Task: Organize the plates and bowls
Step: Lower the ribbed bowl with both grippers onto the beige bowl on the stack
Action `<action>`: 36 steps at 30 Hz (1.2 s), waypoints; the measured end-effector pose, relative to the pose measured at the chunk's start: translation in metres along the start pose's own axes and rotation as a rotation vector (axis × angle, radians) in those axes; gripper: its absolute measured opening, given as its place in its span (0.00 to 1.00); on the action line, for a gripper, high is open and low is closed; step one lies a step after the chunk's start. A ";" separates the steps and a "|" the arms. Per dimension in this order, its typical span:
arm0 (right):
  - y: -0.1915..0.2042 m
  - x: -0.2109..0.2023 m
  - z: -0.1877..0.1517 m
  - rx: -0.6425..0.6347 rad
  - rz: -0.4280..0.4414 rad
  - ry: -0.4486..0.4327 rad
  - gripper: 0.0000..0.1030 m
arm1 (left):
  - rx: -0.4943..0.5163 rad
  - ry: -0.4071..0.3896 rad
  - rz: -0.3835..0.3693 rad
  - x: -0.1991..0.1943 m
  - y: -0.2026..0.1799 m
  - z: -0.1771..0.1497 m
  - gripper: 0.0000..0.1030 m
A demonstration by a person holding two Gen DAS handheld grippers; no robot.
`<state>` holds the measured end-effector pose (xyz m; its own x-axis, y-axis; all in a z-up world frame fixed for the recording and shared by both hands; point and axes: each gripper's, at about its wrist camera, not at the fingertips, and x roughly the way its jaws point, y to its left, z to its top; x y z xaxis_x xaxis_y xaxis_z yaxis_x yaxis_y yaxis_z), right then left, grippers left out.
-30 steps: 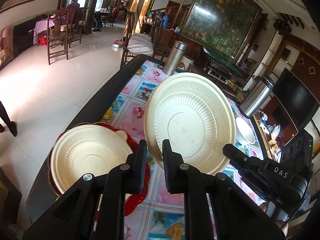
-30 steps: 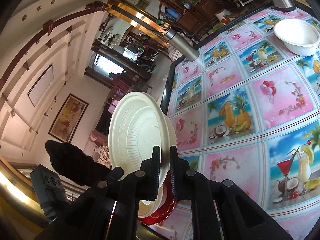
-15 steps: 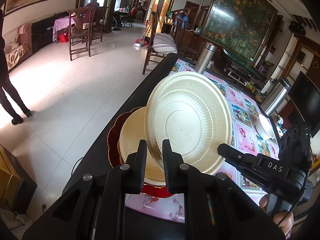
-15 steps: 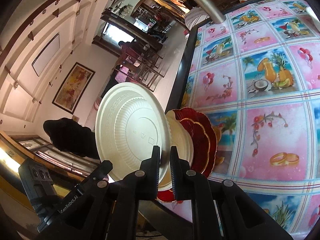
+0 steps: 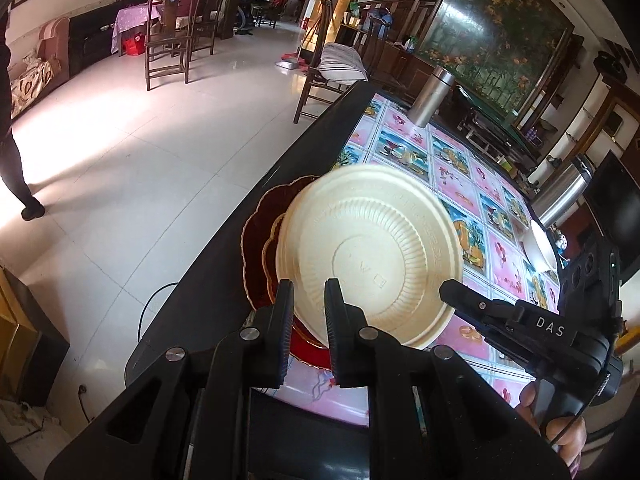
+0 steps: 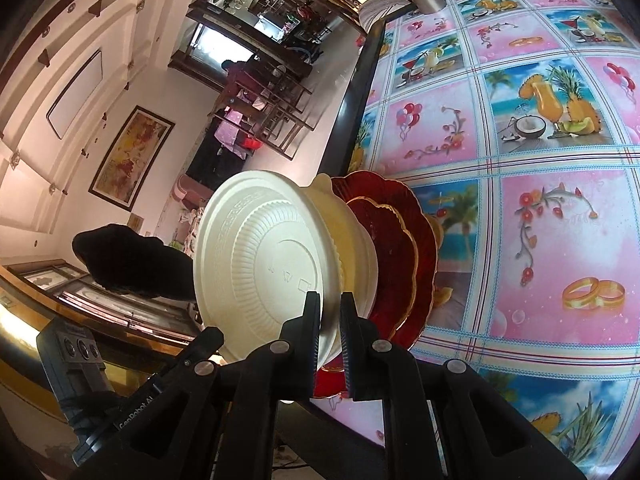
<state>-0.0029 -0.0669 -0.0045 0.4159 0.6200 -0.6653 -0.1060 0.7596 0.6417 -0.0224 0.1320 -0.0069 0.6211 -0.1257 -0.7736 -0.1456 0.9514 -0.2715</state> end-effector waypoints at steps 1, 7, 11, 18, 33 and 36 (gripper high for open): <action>0.000 0.001 0.000 0.001 -0.002 0.001 0.09 | -0.003 -0.002 0.003 0.000 0.002 0.000 0.13; -0.002 0.006 0.001 0.001 -0.011 0.001 0.09 | -0.030 -0.010 0.006 -0.002 0.011 -0.001 0.13; 0.006 0.006 0.001 -0.041 -0.043 -0.008 0.11 | -0.032 -0.010 0.001 -0.002 0.013 -0.001 0.13; 0.008 0.006 -0.002 -0.010 0.020 0.069 0.13 | -0.037 -0.017 -0.012 -0.006 0.017 0.002 0.13; -0.014 -0.047 0.018 0.022 0.063 0.019 0.23 | 0.014 -0.033 -0.026 -0.012 -0.012 0.005 0.13; -0.032 -0.064 0.028 0.055 0.065 -0.020 0.25 | 0.051 -0.031 -0.036 -0.011 -0.032 0.004 0.13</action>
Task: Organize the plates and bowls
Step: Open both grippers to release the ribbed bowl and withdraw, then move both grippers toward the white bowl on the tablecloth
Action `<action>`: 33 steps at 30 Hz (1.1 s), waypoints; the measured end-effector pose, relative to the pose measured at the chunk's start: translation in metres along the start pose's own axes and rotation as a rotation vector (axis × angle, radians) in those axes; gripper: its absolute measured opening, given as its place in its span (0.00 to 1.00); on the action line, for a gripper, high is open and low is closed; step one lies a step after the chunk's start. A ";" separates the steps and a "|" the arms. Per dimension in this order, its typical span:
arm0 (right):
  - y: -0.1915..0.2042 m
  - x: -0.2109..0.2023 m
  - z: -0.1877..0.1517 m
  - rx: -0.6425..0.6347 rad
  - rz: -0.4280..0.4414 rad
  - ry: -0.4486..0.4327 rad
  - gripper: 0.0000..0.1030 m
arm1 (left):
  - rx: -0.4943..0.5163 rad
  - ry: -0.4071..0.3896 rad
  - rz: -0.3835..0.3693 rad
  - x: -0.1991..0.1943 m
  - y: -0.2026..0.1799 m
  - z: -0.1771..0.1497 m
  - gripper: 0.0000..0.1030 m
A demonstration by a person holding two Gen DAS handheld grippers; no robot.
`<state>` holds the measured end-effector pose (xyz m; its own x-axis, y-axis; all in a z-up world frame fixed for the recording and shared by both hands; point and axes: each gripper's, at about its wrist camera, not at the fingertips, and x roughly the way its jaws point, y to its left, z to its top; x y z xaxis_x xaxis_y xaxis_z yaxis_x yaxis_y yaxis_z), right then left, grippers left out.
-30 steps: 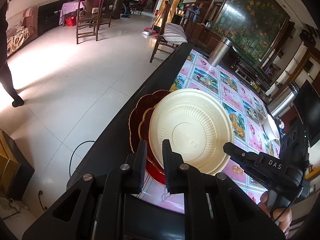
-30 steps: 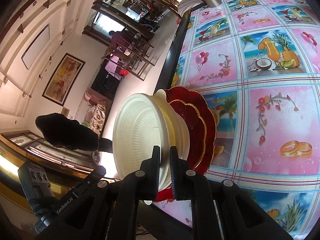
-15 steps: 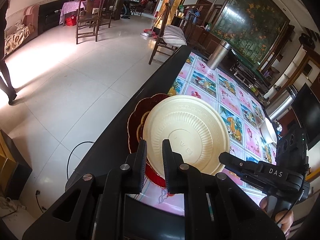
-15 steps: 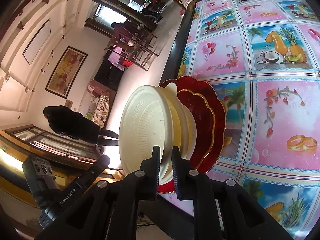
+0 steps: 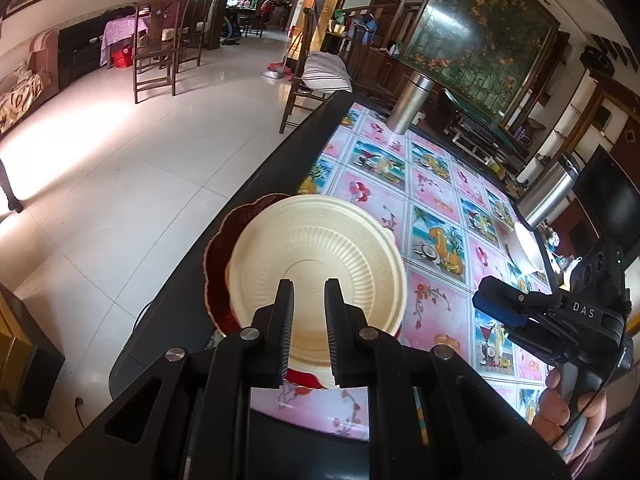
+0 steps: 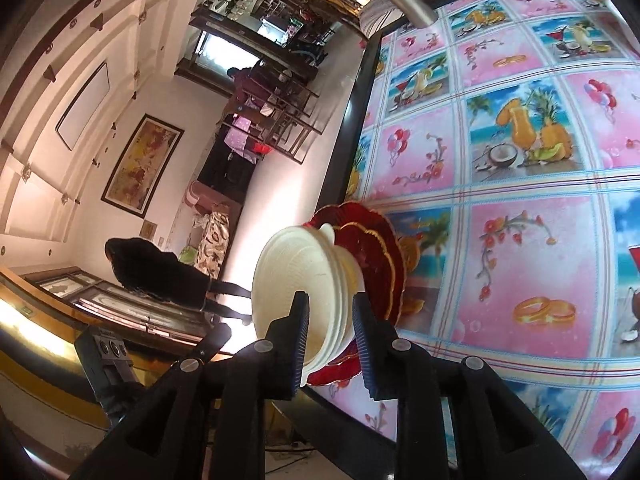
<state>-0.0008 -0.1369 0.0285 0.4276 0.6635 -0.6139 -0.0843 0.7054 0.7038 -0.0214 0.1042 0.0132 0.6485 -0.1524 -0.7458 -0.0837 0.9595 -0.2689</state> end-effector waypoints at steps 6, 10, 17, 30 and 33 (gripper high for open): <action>-0.035 -0.027 0.014 0.063 0.007 -0.045 0.25 | 0.102 0.011 -0.021 0.006 -0.051 0.002 0.13; -0.061 -0.048 0.024 0.096 0.007 -0.081 0.25 | 0.190 0.031 -0.046 0.014 -0.096 0.001 0.13; -0.111 -0.097 0.045 0.156 -0.024 -0.148 0.25 | 0.348 0.116 -0.106 0.048 -0.186 -0.007 0.13; -0.236 -0.246 0.120 0.290 -0.232 -0.398 0.40 | 0.420 0.246 -0.218 0.139 -0.335 0.025 0.48; -0.260 -0.260 0.142 0.324 -0.251 -0.414 0.43 | 0.402 0.271 -0.241 0.166 -0.364 0.038 0.50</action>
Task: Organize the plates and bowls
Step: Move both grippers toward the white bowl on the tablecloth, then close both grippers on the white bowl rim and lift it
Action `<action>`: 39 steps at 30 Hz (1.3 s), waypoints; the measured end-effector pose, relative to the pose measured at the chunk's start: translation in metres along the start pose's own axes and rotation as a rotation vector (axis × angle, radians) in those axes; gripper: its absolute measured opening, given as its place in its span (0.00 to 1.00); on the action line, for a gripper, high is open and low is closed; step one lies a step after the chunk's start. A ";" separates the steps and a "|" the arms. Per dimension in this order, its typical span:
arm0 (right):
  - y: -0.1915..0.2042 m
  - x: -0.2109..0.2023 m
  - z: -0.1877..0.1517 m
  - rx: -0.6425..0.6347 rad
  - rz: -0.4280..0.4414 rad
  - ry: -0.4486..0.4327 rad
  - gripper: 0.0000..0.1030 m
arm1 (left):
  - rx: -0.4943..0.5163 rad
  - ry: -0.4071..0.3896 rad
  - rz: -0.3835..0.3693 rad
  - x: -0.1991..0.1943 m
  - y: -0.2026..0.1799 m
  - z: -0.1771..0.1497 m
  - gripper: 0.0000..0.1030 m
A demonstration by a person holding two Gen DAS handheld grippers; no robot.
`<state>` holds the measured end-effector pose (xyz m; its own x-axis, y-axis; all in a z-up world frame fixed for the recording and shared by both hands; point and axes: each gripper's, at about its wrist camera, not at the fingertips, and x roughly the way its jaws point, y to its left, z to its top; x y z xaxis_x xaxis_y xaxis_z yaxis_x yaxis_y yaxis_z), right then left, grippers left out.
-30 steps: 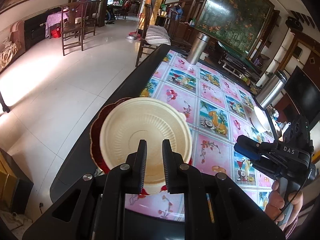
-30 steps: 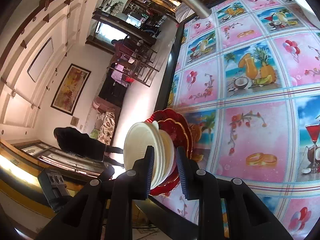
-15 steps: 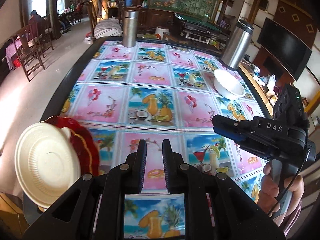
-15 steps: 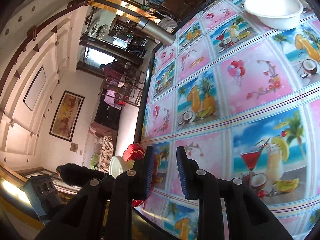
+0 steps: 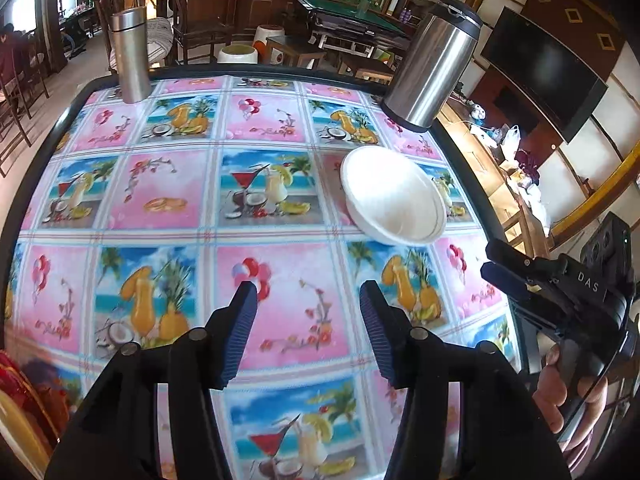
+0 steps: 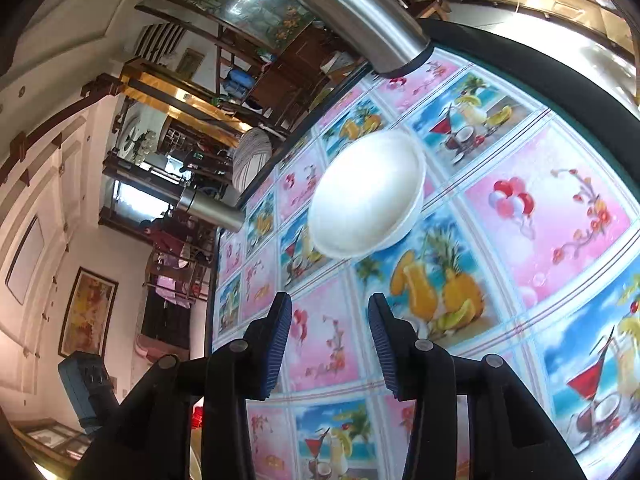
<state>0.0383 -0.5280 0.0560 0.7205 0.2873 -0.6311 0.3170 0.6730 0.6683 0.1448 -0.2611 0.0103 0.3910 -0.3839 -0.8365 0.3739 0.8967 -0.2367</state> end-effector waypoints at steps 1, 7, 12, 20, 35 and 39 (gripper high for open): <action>-0.004 0.002 0.009 0.008 -0.009 -0.003 0.43 | -0.008 0.011 -0.008 0.009 -0.004 0.008 0.50; -0.012 0.033 0.054 0.007 -0.112 0.015 0.47 | -0.065 0.074 -0.027 0.072 -0.015 0.042 0.50; -0.032 0.059 0.079 0.048 -0.141 0.033 0.47 | -0.138 0.096 -0.054 0.103 -0.006 0.051 0.50; -0.044 0.072 0.079 0.062 -0.126 0.059 0.47 | -0.174 0.067 -0.154 0.108 -0.017 0.059 0.50; -0.043 0.079 0.076 0.061 -0.136 0.051 0.47 | -0.153 0.069 -0.209 0.130 -0.020 0.059 0.50; -0.044 0.079 0.075 0.066 -0.137 0.041 0.47 | -0.155 0.059 -0.217 0.130 -0.020 0.059 0.50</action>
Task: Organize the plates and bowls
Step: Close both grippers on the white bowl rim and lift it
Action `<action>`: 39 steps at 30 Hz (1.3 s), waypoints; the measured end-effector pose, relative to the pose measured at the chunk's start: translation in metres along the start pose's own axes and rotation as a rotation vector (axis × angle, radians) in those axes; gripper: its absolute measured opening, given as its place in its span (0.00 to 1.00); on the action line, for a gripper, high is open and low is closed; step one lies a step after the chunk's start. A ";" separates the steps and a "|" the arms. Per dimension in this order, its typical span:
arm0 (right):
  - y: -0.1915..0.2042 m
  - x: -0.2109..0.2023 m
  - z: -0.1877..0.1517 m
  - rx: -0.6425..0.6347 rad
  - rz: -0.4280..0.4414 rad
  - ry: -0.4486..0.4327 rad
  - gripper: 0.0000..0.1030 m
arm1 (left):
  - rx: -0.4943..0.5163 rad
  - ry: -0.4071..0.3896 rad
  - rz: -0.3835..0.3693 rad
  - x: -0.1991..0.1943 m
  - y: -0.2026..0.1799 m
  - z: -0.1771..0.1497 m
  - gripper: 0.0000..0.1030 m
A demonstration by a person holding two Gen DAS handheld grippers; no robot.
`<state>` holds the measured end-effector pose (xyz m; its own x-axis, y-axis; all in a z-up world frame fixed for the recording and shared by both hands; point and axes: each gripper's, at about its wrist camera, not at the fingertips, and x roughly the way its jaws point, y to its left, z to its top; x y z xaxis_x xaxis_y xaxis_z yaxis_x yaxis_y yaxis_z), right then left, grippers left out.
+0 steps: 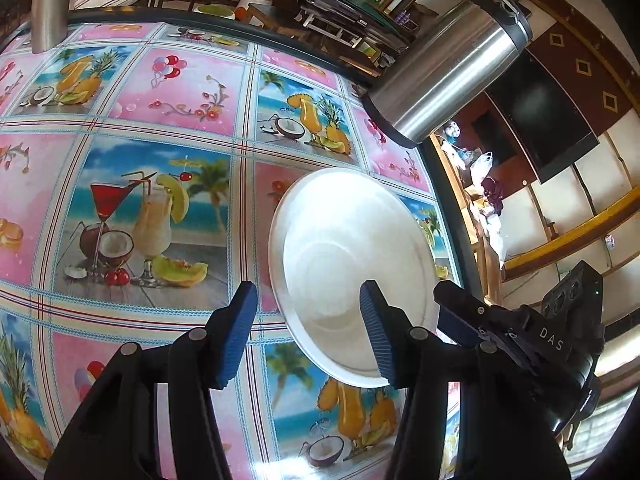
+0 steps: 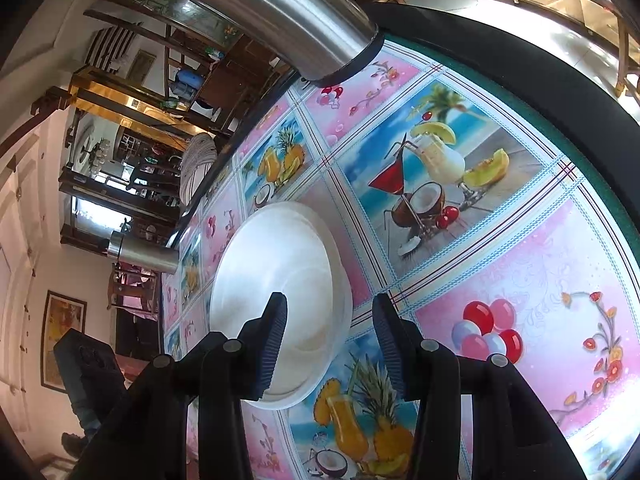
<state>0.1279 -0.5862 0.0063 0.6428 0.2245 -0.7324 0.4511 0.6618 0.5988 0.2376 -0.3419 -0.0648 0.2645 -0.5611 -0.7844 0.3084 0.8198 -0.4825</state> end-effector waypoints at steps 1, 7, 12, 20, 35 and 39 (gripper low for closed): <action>0.000 0.000 0.000 0.000 0.000 -0.002 0.46 | 0.001 -0.003 -0.002 0.000 0.000 0.000 0.50; 0.000 0.000 -0.001 -0.001 0.002 -0.020 0.44 | 0.002 -0.007 -0.003 0.000 0.001 -0.001 0.50; 0.002 0.006 -0.004 -0.007 -0.005 -0.016 0.39 | -0.004 0.003 -0.002 0.003 0.003 -0.002 0.44; 0.003 0.010 -0.005 -0.008 -0.012 -0.019 0.32 | 0.003 -0.002 -0.004 0.001 0.002 -0.002 0.38; 0.000 0.007 -0.004 0.002 -0.015 -0.036 0.32 | 0.006 -0.025 0.012 -0.006 0.004 0.001 0.37; 0.000 0.007 -0.004 0.003 -0.018 -0.040 0.32 | 0.000 -0.025 0.015 -0.006 0.007 0.001 0.37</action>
<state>0.1303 -0.5822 -0.0006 0.6592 0.1838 -0.7292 0.4643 0.6633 0.5869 0.2392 -0.3335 -0.0630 0.2921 -0.5510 -0.7817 0.3043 0.8284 -0.4702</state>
